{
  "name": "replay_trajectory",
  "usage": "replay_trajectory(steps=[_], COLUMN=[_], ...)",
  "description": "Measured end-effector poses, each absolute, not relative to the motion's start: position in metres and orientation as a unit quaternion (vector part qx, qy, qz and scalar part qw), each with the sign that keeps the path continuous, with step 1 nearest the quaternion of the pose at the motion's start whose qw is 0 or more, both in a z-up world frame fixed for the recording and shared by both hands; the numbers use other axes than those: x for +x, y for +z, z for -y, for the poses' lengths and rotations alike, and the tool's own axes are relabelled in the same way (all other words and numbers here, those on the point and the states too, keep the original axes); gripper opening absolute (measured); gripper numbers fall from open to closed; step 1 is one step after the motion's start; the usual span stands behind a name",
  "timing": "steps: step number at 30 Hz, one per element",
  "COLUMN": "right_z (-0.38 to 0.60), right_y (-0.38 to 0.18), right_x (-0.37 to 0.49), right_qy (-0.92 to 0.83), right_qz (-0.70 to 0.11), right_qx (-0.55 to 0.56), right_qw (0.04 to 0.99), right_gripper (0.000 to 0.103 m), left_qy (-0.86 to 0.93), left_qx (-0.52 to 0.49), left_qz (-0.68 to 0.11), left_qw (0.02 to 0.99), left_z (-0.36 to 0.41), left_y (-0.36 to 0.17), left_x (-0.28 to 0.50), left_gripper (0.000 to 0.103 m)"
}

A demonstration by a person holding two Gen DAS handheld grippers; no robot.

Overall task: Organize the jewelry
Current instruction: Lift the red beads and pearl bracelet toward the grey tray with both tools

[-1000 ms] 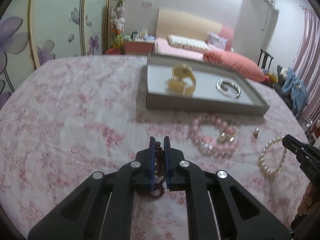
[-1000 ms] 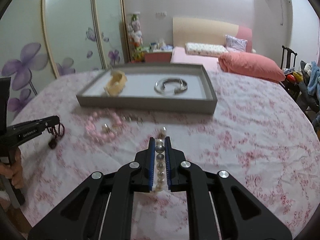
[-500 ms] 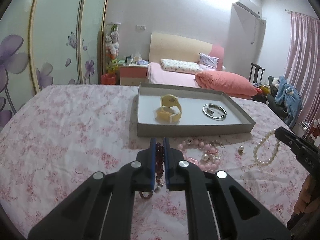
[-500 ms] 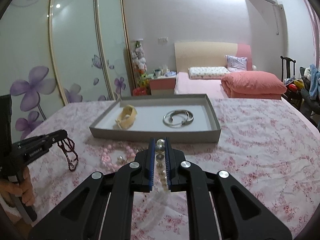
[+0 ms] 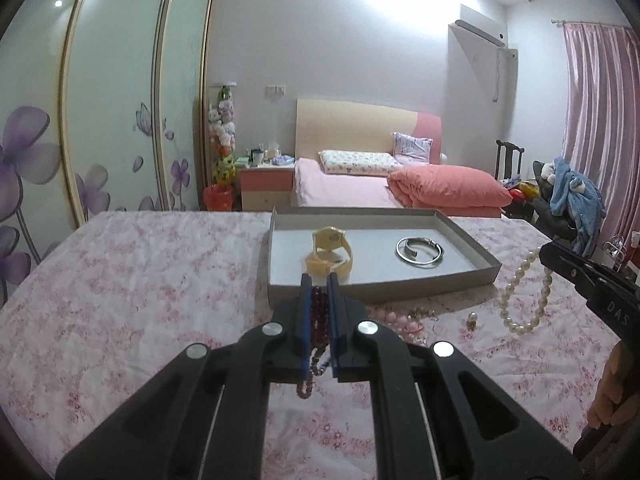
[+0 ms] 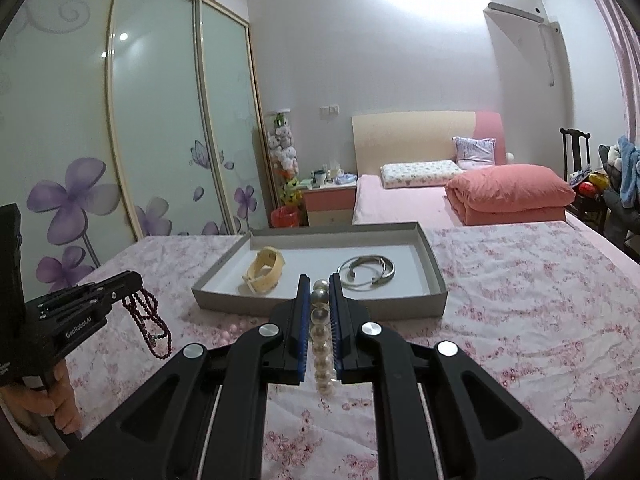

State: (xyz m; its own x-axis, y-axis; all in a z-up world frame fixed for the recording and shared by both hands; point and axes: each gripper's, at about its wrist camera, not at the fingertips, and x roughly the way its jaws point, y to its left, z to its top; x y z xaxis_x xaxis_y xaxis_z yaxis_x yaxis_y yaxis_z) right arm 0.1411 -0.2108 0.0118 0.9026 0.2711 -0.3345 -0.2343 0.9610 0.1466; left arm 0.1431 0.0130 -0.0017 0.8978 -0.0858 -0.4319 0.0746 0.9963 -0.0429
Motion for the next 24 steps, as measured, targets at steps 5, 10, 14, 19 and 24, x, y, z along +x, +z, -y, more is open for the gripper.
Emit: replay_trajectory(steps=[5, 10, 14, 19, 24], right_z=[0.211, 0.208, 0.203, 0.201, 0.202], right_y=[0.017, 0.024, 0.032, 0.042, 0.048], right_x=[0.139, 0.137, 0.133, 0.131, 0.133], right_qy=[0.126, 0.123, 0.121, 0.122, 0.12], right_qz=[-0.163, -0.145, -0.125, -0.101, -0.086], right_qx=[0.058, 0.057, 0.048, 0.05, 0.05], right_qw=[0.977, 0.98, 0.984, 0.986, 0.988], right_gripper=[0.01, 0.01, 0.01, 0.01, 0.01], left_qy=[-0.04, -0.038, -0.038, -0.038, -0.037], left_qx=[-0.013, -0.015, -0.013, -0.019, -0.018], left_qz=[-0.209, -0.194, -0.184, -0.176, -0.175], left_qw=[0.977, 0.98, 0.982, 0.983, 0.984], left_z=[-0.01, -0.007, -0.005, -0.006, -0.007], left_y=[0.004, 0.01, 0.014, 0.02, 0.021], left_x=[0.141, 0.139, 0.136, 0.135, 0.138], left_gripper=[0.008, 0.008, 0.008, 0.008, 0.008])
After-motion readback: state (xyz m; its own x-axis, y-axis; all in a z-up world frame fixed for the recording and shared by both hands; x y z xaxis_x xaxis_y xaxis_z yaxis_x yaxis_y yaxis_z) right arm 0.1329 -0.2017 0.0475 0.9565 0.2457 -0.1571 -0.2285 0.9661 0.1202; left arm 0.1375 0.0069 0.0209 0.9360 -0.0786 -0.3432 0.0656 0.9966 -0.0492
